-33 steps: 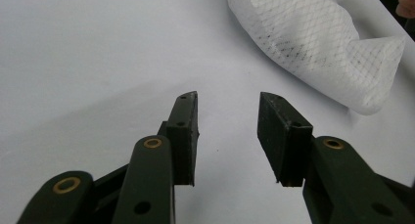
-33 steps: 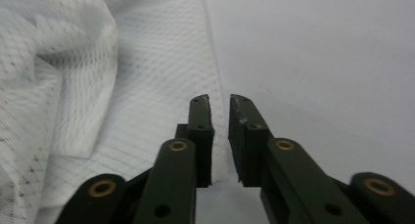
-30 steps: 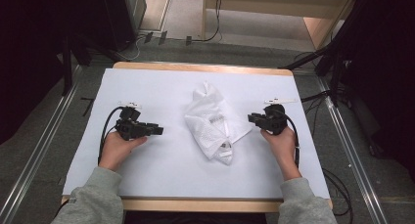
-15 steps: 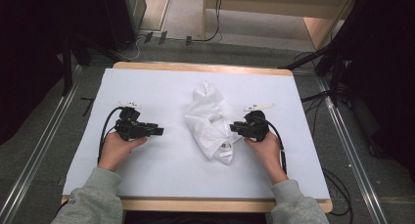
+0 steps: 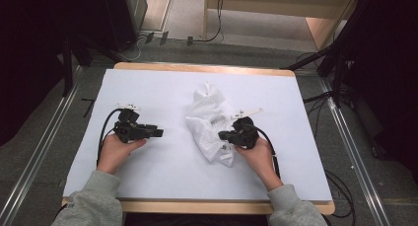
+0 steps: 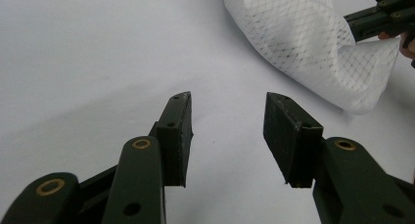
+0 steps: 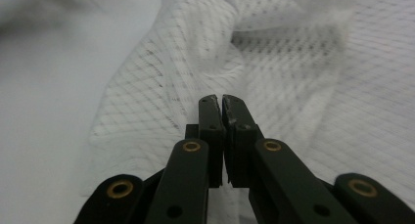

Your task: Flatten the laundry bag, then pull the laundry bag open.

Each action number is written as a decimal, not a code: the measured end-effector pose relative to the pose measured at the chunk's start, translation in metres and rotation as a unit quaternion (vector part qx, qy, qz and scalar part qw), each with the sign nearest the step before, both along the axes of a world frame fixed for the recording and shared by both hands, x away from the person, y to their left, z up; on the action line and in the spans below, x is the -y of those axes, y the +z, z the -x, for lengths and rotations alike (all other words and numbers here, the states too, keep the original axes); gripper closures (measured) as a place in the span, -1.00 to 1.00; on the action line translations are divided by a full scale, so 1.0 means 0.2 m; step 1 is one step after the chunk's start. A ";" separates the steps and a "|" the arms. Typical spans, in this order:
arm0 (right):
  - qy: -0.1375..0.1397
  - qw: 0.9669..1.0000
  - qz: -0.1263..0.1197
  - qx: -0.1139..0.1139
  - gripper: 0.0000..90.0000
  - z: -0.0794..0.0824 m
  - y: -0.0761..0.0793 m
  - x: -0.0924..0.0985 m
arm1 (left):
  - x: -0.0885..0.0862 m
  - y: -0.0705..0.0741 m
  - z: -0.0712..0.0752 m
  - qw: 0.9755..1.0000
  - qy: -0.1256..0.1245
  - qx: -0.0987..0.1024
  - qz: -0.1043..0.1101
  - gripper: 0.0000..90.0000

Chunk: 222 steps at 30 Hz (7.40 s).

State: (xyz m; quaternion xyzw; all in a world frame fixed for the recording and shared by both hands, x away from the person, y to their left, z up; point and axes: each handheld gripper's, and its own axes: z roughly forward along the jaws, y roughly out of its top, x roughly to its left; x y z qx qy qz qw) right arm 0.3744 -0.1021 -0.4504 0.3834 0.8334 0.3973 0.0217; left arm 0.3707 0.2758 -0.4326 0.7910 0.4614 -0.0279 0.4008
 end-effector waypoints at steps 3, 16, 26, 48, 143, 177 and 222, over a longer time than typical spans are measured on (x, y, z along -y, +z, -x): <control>0.014 1.000 -0.001 -0.003 0.99 0.02 0.00 -0.04 | 0.00 0.00 0.00 1.000 0.002 0.001 0.000 0.21; 0.029 0.999 -0.003 0.022 0.97 0.05 0.06 -0.08 | -0.03 0.00 0.03 1.000 0.007 0.002 -0.001 0.21; -0.047 0.999 0.022 0.006 0.65 -0.11 -0.02 0.09 | -0.03 0.00 0.03 1.000 0.008 0.001 -0.001 0.21; -0.018 1.000 -0.016 0.001 1.00 -0.14 0.04 -0.04 | -0.05 0.01 0.03 1.000 0.015 0.001 0.003 0.21; 0.057 0.998 -0.032 0.007 1.00 -0.06 -0.03 -0.35 | -0.16 0.08 0.04 0.999 0.030 0.020 -0.005 0.14; 0.052 0.998 -0.029 0.027 1.00 -0.03 0.07 -0.28 | -0.06 0.03 0.03 1.000 0.006 -0.001 -0.021 0.08; -0.122 0.992 0.014 0.033 0.42 -0.03 -0.07 0.44 | -0.16 0.04 -0.02 0.999 -0.028 -0.025 0.000 1.00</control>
